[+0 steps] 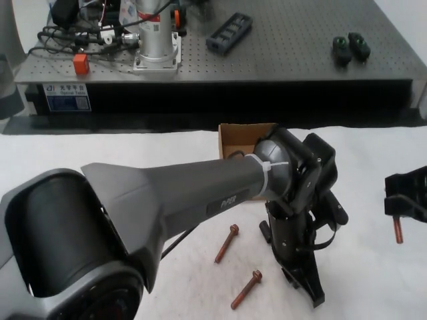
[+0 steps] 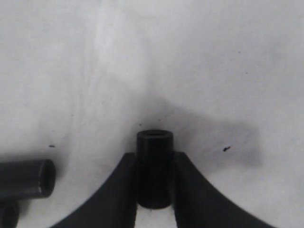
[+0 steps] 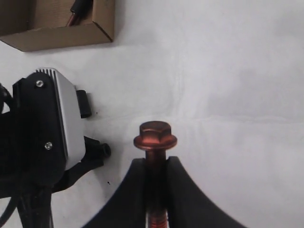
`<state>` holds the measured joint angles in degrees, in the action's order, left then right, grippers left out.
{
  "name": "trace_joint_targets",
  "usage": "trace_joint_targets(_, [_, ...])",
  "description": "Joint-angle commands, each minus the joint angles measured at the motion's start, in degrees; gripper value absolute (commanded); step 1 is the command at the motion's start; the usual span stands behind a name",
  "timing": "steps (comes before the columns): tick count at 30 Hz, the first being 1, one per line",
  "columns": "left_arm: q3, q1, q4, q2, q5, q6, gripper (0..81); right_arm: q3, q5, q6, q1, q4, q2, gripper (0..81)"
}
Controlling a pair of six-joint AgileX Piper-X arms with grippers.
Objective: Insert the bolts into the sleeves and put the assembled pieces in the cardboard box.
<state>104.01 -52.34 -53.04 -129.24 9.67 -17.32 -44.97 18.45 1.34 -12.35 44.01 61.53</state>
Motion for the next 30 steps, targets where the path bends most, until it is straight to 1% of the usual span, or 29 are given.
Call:
trace_joint_targets(1, [0.6,0.5,0.3,1.9,0.0,1.2,0.6,-0.5,1.0,0.6,-0.3,-0.9,-0.6,5.2])
trace_joint_targets(4, [-0.6,3.1,1.9,6.7,0.0,3.7,0.6,1.0,6.3,-3.9,-0.1,-5.0,-3.2,5.2])
trace_joint_targets(6, [-3.9,5.8,4.2,10.7,1.2,7.4,0.6,3.3,10.6,-8.4,-0.1,-11.6,-5.7,5.2])
trace_joint_targets(8, [-10.7,8.3,8.5,15.9,5.8,11.9,0.6,6.1,14.6,-15.6,-0.1,-20.4,-8.6,5.2])
trace_joint_targets(9, [-15.2,9.5,12.4,19.2,9.0,14.5,0.6,7.8,16.7,-20.2,0.4,-26.2,-9.8,5.2])
trace_joint_targets(11, [-24.6,11.0,22.2,26.2,13.7,19.6,0.6,10.9,18.5,-28.0,2.0,-37.0,-11.5,5.2])
trace_joint_targets(13, [-34.3,11.2,34.0,32.5,17.7,23.6,0.6,14.1,18.6,-35.1,5.2,-48.8,-12.2,5.2])
trace_joint_targets(14, [-39.3,11.2,40.6,35.6,20.2,24.2,0.6,15.2,18.6,-37.4,6.7,-53.1,-12.2,5.2])
trace_joint_targets(16, [-48.0,10.8,52.5,41.0,27.1,24.2,0.6,17.4,18.4,-41.6,10.6,-62.3,-11.8,5.2])
trace_joint_targets(18, [-54.5,10.4,62.3,44.5,33.1,25.5,0.6,17.9,18.4,-43.4,14.2,-67.4,-11.1,5.2])
trace_joint_targets(19, [-57.0,10.3,66.1,46.1,34.1,27.3,0.6,17.9,18.4,-43.4,15.5,-68.1,-10.7,5.2])
trace_joint_targets(21, [-60.1,10.3,71.1,48.6,34.2,31.8,0.6,17.9,17.7,-43.4,18.0,-69.1,-10.3,5.2])
trace_joint_targets(23, [-61.9,10.3,74.5,50.2,34.2,33.9,0.6,17.9,17.1,-43.3,19.3,-68.5,-10.3,5.2])
trace_joint_targets(25, [-62.5,10.3,76.2,51.2,34.0,34.1,0.6,17.9,17.1,-43.1,19.8,-68.4,-10.3,5.2])
trace_joint_targets(28, [-62.5,10.3,76.8,51.8,31.0,34.6,0.6,17.9,17.1,-43.1,20.5,-68.4,-10.3,5.2])
trace_joint_targets(30, [-62.5,10.3,77.9,51.8,30.8,35.8,0.6,17.9,17.3,-42.7,20.9,-68.0,-10.3,5.2])
